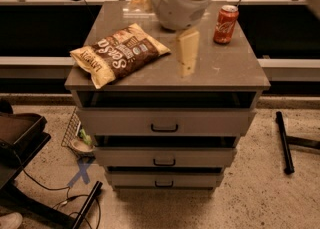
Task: Pick brown chip bag
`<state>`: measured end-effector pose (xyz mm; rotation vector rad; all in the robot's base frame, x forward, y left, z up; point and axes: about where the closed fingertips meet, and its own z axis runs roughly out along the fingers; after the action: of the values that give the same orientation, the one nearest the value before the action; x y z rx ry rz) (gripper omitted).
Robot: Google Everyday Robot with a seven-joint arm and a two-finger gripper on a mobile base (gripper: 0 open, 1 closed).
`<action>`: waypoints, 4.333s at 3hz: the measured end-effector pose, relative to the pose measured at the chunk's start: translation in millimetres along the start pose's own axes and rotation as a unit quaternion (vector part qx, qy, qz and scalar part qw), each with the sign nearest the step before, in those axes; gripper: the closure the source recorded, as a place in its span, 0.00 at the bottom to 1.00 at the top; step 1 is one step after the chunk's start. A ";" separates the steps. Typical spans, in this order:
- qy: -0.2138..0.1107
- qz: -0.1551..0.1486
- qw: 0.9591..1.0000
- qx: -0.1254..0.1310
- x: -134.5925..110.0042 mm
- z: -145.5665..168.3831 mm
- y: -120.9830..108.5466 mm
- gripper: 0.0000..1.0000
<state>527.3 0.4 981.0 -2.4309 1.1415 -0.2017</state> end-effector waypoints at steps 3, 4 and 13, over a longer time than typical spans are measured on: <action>0.009 -0.121 0.992 -0.029 8.5 130.8 -109.3 0.00; 0.036 -0.126 0.991 -0.031 24.6 156.4 -137.4 0.00; 0.033 -0.103 0.985 -0.131 33.6 226.9 -131.7 1.00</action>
Offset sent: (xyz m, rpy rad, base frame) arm 0.1441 0.1223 -0.0866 -0.1668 -0.0418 0.2699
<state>711.4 123.7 836.6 -2.7975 0.9951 -0.2074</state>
